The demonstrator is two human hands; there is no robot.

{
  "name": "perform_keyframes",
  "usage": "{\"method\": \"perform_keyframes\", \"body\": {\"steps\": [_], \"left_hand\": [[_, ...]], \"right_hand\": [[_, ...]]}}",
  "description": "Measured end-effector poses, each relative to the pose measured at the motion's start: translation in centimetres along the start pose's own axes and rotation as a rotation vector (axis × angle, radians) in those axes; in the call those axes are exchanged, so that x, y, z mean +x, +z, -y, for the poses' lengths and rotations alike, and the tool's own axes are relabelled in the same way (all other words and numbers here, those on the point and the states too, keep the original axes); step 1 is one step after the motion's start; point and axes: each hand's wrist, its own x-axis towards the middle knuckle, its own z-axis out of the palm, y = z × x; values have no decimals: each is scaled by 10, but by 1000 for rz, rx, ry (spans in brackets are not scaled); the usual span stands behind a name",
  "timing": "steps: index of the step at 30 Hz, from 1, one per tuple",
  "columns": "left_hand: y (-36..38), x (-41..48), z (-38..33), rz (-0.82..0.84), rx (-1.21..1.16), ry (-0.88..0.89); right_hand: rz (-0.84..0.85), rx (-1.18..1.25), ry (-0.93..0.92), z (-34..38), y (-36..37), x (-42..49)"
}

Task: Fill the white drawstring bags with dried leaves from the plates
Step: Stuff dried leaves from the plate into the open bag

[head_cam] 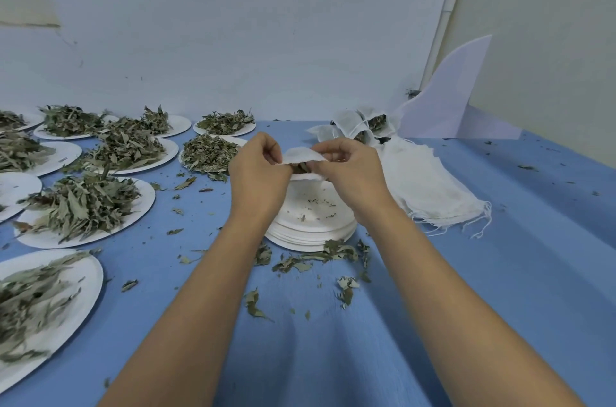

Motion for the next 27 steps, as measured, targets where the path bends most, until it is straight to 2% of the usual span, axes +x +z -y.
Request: {"method": "perform_keyframes", "body": {"steps": [4, 7, 10, 12, 14, 17, 19, 23, 25, 27], "left_hand": [[9, 10, -7, -81, 168, 105], [17, 26, -16, -99, 183, 67], [26, 43, -21, 19, -84, -91], [32, 51, -18, 112, -267, -185], [42, 61, -10, 144, -334, -225], [57, 78, 5, 109, -276, -200], [68, 90, 17, 148, -152, -206], [81, 104, 42, 423, 223, -317], [82, 108, 48, 448, 238, -334], [81, 110, 51, 416, 213, -361]], "right_hand": [[-177, -232, -160, -2, 9, -2], [-174, -120, -78, 0, 8, 9], [-147, 121, 29, 5, 4, 33], [-146, 114, 28, 2, 4, 52], [-117, 81, 32, -5, 5, 72], [-84, -68, -28, -18, 11, 97], [-44, -208, -69, -27, 13, 111], [210, -676, 13, -45, 15, 131], [294, -865, 61, -48, 17, 134], [298, -906, 62, -48, 18, 133]]}}
